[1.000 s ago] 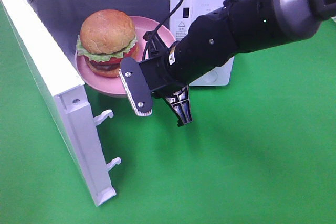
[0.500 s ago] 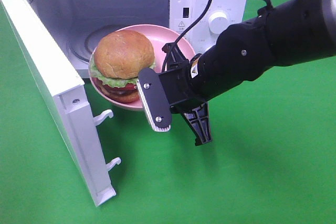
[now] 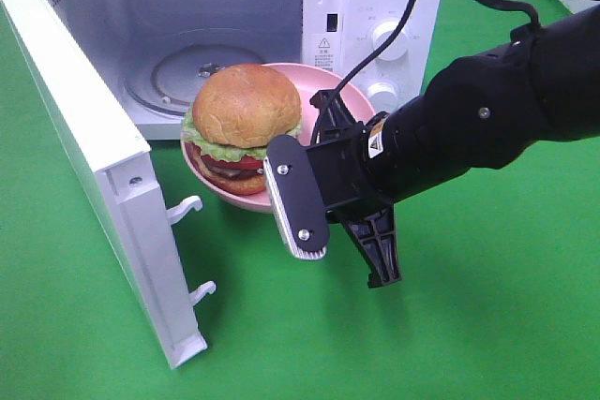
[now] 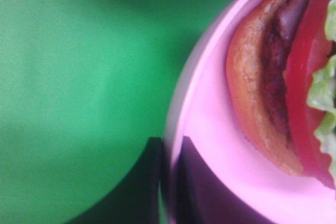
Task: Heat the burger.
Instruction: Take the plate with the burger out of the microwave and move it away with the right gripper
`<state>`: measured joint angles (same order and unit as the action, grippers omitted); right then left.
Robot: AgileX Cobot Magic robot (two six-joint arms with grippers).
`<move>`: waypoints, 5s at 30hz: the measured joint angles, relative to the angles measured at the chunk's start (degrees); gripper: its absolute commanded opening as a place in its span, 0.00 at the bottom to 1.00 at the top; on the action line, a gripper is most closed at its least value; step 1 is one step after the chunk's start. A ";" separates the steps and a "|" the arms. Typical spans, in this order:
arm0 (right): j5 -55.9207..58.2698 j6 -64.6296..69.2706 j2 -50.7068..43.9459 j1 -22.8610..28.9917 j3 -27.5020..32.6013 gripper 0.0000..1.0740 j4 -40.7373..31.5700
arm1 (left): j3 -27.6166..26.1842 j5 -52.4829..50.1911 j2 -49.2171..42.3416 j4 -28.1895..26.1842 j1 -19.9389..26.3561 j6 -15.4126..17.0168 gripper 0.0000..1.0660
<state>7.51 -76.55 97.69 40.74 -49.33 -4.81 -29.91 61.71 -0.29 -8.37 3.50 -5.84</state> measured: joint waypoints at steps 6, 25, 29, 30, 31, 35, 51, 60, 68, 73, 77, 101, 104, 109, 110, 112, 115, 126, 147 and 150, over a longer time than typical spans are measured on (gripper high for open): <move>-0.69 0.92 -1.95 1.32 3.84 0.00 -2.64 | 0.00 0.00 0.00 0.00 0.00 0.00 0.96; -1.09 4.53 -13.35 2.01 15.36 0.00 -2.98 | 0.00 0.00 0.00 0.00 0.00 0.00 0.96; -0.97 4.58 -15.81 2.01 17.48 0.00 -2.98 | 0.00 0.00 0.00 0.00 0.00 0.00 0.96; -0.97 4.58 -15.81 2.01 17.48 0.00 -2.98 | 0.00 0.00 0.00 0.00 0.00 0.00 0.96; -0.97 4.98 -17.48 2.01 18.74 0.00 -2.98 | 0.00 0.00 0.00 0.00 0.00 0.00 0.96; -0.92 7.62 -21.43 2.01 21.49 0.00 -1.43 | 0.00 0.00 0.00 0.00 0.00 0.00 0.96; 13.81 38.62 -35.18 2.01 24.98 0.00 23.49 | 0.00 0.00 0.00 0.00 0.00 0.00 0.96; 22.69 57.64 -37.41 2.01 25.04 0.00 33.17 | 0.00 0.00 0.00 0.00 0.00 0.00 0.96; 27.50 78.67 -37.41 2.01 25.10 0.00 40.91 | 0.00 0.00 0.00 0.00 0.00 0.00 0.96; 29.51 87.66 -37.41 2.01 25.10 0.00 44.23 | 0.00 0.00 0.00 0.00 0.00 0.00 0.96; 30.88 95.17 -37.41 2.01 25.10 0.00 47.21 | 0.00 0.00 0.00 0.00 0.00 0.00 0.96; 33.06 129.14 -13.58 2.01 16.79 0.00 54.14 | 0.00 0.00 0.00 0.00 0.00 0.00 0.96; 34.21 131.09 -10.31 2.01 14.04 0.00 54.72 | 0.00 0.00 0.00 0.00 0.00 0.00 0.96; 35.64 132.47 -5.56 0.57 10.71 0.00 54.77 | 0.00 0.00 0.00 0.00 0.00 0.00 0.96; 35.58 132.47 -5.10 0.11 10.43 0.01 54.83 | 0.00 0.00 0.00 0.00 0.00 0.00 0.96; 35.58 132.47 -4.70 -0.97 10.26 0.01 54.83 | 0.00 0.00 0.00 0.00 0.00 0.00 0.96; 35.58 132.47 -4.53 -2.29 10.26 0.01 54.83 | 0.00 0.00 0.00 0.00 0.00 0.00 0.96; 35.98 132.47 -4.41 -9.91 10.20 0.02 54.83 | 0.00 0.00 0.00 0.00 0.00 0.00 0.96; 29.62 141.64 8.88 -15.01 10.08 0.10 56.44 | 0.00 0.00 0.00 0.00 0.00 0.00 0.96; 29.68 142.38 8.94 -15.01 10.03 0.19 56.55 | 0.00 0.00 0.00 0.00 0.00 0.00 0.96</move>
<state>37.18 65.83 106.63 25.73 -39.30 51.74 -29.91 61.71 -0.29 -8.37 3.50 -5.84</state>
